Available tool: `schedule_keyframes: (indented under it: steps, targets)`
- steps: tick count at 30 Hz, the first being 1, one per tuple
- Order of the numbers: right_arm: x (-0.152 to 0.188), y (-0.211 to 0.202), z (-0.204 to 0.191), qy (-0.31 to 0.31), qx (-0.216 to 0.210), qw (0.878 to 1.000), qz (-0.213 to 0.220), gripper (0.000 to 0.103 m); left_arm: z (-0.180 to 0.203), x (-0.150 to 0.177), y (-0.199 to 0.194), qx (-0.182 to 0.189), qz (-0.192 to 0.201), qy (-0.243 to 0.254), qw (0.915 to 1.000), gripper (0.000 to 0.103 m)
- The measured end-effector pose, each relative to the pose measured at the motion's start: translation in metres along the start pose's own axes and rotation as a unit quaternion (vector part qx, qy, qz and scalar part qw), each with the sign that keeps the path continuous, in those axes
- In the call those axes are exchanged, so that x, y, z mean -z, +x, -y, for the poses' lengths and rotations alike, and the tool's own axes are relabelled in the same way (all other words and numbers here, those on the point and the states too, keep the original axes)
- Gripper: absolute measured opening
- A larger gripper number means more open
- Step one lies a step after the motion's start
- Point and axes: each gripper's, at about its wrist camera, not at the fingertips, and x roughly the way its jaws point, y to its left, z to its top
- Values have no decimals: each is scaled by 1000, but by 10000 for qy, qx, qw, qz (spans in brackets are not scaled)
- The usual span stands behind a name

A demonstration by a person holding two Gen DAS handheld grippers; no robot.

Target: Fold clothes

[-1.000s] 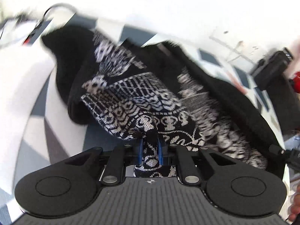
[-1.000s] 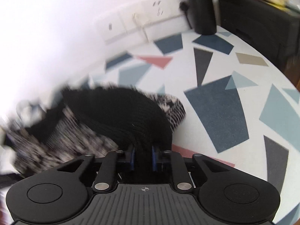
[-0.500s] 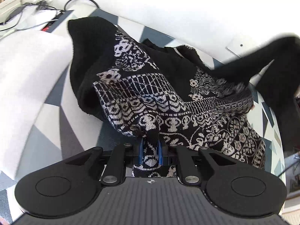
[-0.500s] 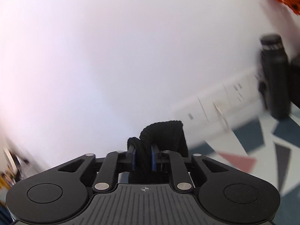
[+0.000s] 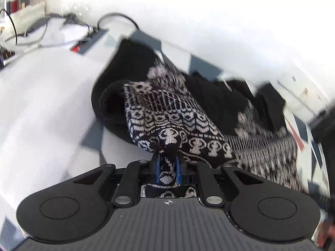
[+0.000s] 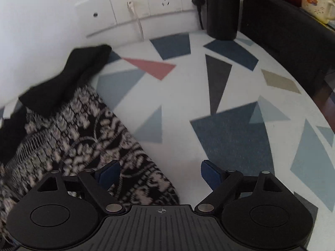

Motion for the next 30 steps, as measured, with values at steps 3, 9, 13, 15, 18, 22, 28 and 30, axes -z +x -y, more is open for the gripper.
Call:
schedule_keyframes:
  steps: [3,9,13,15,18,22,28,30]
  targets:
    - [11,4,-9,-128,-367,9990,-207,51,3,-20,5,-56,358,109,9993,15]
    - [21,-5,-34,-261,-1214,9910,-497,38,-2,-17,-1,524,56,614,9967,55]
    - [30,-10,-26,-242,-1123,9928,-351,51,-33,15,-16,853,-410,413,9947,60]
    - [37,-10,-17,-120,-1234,9913,-434,53,-46,36,-19,893,-734,285,9929,60]
    - [48,-16,-11,-235,-1375,9896,-350,53,-56,68,-20,787,-1087,242,9907,60]
    - [52,-20,-6,-95,-1680,9849,-416,13,-57,84,-25,632,-961,280,9930,30]
    - [22,-87,-2,478,-2573,9604,959,11,-39,56,-39,619,-558,475,9954,10]
    - [14,-118,2,505,-2634,9526,1433,10,-32,45,-47,797,-410,580,9943,10]
